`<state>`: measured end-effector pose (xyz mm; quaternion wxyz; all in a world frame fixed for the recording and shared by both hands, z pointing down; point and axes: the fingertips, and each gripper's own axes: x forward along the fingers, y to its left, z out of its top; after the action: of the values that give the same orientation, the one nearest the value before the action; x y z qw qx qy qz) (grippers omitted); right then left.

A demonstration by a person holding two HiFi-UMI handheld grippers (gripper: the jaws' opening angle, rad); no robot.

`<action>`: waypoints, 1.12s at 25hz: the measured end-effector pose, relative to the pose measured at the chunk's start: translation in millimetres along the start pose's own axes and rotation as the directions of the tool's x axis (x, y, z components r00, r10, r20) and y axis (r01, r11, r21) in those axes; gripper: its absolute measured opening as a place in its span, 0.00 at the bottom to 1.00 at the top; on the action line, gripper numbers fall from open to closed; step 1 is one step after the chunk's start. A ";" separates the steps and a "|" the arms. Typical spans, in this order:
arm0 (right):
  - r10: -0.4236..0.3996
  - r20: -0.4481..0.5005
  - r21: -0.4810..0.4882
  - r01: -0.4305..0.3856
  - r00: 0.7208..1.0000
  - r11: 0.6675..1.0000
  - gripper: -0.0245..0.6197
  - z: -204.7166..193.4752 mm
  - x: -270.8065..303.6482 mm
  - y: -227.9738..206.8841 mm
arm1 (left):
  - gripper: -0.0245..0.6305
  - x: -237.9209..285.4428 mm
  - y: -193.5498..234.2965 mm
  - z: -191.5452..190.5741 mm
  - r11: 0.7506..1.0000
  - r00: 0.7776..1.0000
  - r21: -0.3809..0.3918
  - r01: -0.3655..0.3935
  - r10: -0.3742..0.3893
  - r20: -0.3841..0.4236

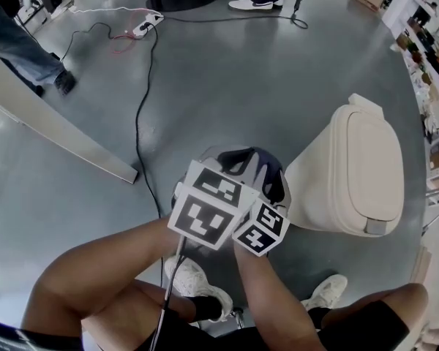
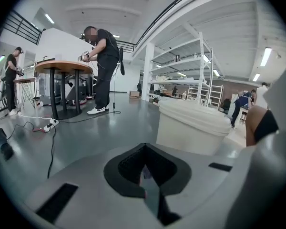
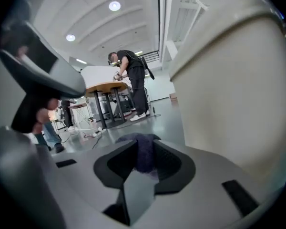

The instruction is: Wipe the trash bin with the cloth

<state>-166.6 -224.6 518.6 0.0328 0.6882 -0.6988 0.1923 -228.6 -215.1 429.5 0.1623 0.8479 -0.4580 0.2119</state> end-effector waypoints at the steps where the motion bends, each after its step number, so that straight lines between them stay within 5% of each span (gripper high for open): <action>1: 0.037 0.016 -0.025 -0.037 0.999 0.999 0.18 12.1 -15.3 4.5 | 0.04 -4.5 1.2 7.1 1.000 1.000 -0.004 -0.013 0.013 0.012; 9: 0.287 0.070 -0.288 -0.256 0.955 0.923 0.18 115.9 -150.6 10.6 | 0.04 -48.7 -34.5 54.2 0.995 0.997 -0.082 -0.049 0.053 0.048; 16: 0.467 0.038 -0.509 -0.385 0.884 0.770 0.18 200.2 -237.1 -9.0 | 0.04 -84.0 -91.7 115.0 0.994 0.987 -0.097 -0.052 0.066 0.149; 19: 0.468 0.009 -0.565 -0.381 0.884 0.732 0.18 226.1 -252.7 -40.8 | 0.04 -100.8 -124.8 120.5 0.992 0.983 -0.120 -0.050 0.070 0.167; 22: 0.431 0.011 -0.591 -0.342 0.902 0.731 0.18 248.5 -259.6 -85.6 | 0.04 -116.5 -163.0 125.6 0.984 0.981 -0.177 -0.028 0.061 0.186; 28: 0.341 0.053 -0.479 -0.276 0.939 0.834 0.18 269.0 -263.0 -164.1 | 0.04 -132.2 -203.2 143.7 0.989 0.967 -0.129 -0.078 0.107 0.233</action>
<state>65.4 -55.9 225.1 0.1172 0.5496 -0.8268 -0.0250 -91.4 -81.7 222.6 0.1460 0.8338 -0.5250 0.0881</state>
